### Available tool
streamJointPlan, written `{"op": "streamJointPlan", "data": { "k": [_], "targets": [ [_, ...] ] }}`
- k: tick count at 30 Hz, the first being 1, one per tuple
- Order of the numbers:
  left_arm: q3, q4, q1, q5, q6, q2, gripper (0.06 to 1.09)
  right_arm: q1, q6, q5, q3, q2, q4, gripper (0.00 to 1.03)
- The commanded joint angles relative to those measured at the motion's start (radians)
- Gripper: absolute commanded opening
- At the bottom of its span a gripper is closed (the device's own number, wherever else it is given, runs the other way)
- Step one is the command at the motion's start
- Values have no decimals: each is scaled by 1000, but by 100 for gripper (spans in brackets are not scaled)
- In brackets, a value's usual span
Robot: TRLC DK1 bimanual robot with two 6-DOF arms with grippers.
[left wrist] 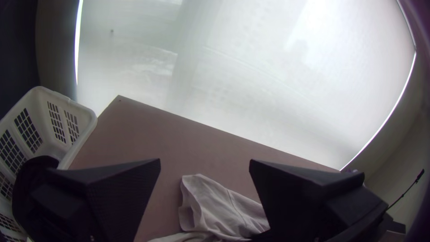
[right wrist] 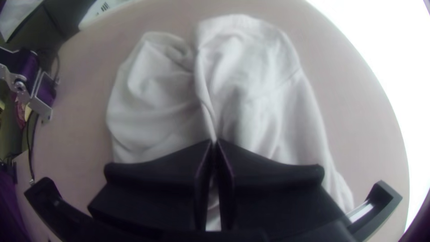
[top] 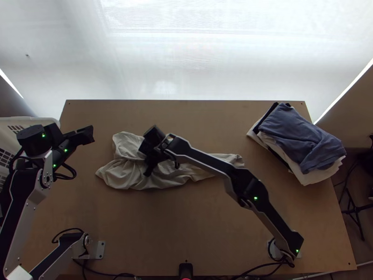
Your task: Fold the t-shirt
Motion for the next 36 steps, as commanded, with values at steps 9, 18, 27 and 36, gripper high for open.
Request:
{"op": "streamJointPlan", "data": {
  "k": [9,18,27,36],
  "targets": [
    [11,-14,-15,18,-2,8,102,-79,173,0,-173,-531,1,3],
    [-52,-10,-80,19,-8,8,103,-275,179,18,-363,-801,8,3],
    [-112,-13,-125,15,9,25,104,-501,237,21,-571,-1046,67,3],
    [-161,-16,-107,16,81,37,104,-663,260,21,-699,-1195,128,3]
  ]
}}
